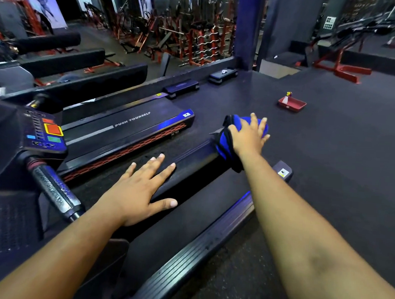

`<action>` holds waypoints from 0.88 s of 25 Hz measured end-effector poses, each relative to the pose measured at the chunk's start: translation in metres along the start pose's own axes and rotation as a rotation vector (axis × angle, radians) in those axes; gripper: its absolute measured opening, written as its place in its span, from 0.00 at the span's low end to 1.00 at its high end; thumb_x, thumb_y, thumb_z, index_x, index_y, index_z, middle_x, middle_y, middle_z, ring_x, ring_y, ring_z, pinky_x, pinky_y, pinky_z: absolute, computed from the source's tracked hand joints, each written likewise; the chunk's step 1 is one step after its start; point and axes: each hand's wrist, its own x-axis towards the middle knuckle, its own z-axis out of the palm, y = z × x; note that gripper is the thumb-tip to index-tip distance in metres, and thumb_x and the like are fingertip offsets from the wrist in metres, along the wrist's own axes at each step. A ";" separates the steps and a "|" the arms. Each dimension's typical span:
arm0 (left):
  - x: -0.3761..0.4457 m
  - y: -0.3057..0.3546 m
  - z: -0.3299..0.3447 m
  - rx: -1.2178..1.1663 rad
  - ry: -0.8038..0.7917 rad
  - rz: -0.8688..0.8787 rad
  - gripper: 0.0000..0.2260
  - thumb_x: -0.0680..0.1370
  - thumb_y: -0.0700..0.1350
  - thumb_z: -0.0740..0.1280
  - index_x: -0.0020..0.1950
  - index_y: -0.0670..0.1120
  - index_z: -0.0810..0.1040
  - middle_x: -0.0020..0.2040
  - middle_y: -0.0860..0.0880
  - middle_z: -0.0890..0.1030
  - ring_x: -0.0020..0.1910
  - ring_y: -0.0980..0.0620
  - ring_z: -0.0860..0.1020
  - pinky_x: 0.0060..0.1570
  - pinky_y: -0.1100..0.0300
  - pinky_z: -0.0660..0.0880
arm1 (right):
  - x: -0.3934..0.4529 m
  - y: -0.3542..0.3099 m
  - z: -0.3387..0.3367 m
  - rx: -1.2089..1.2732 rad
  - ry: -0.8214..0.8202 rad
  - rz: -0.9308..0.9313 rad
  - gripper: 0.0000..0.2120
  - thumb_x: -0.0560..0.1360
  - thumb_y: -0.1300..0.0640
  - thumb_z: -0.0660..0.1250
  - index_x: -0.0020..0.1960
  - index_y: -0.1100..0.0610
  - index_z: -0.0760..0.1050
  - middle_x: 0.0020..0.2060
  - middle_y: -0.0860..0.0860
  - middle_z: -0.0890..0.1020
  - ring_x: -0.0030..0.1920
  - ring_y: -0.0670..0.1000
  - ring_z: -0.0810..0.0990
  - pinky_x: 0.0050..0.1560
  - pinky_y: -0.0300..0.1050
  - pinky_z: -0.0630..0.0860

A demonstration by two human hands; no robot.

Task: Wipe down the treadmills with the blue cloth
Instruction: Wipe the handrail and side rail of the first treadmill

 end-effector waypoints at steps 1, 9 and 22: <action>0.000 0.001 0.000 -0.002 0.006 -0.003 0.41 0.70 0.79 0.41 0.78 0.63 0.36 0.79 0.54 0.33 0.78 0.56 0.35 0.77 0.47 0.40 | -0.007 -0.006 0.003 -0.007 -0.006 -0.011 0.23 0.78 0.44 0.59 0.70 0.52 0.73 0.80 0.49 0.55 0.80 0.56 0.42 0.75 0.68 0.43; -0.005 0.000 -0.001 0.026 0.015 -0.002 0.42 0.71 0.78 0.41 0.79 0.59 0.34 0.79 0.54 0.31 0.78 0.55 0.35 0.78 0.44 0.40 | -0.051 -0.009 0.009 -0.184 -0.025 -0.307 0.24 0.81 0.43 0.56 0.73 0.52 0.68 0.78 0.49 0.62 0.80 0.53 0.48 0.76 0.68 0.44; -0.084 -0.032 0.008 0.053 0.045 -0.029 0.49 0.65 0.82 0.33 0.76 0.54 0.26 0.78 0.55 0.31 0.78 0.55 0.34 0.78 0.41 0.41 | -0.093 -0.035 0.018 -0.228 -0.080 -0.177 0.31 0.79 0.33 0.50 0.77 0.46 0.62 0.80 0.49 0.53 0.80 0.53 0.42 0.75 0.70 0.41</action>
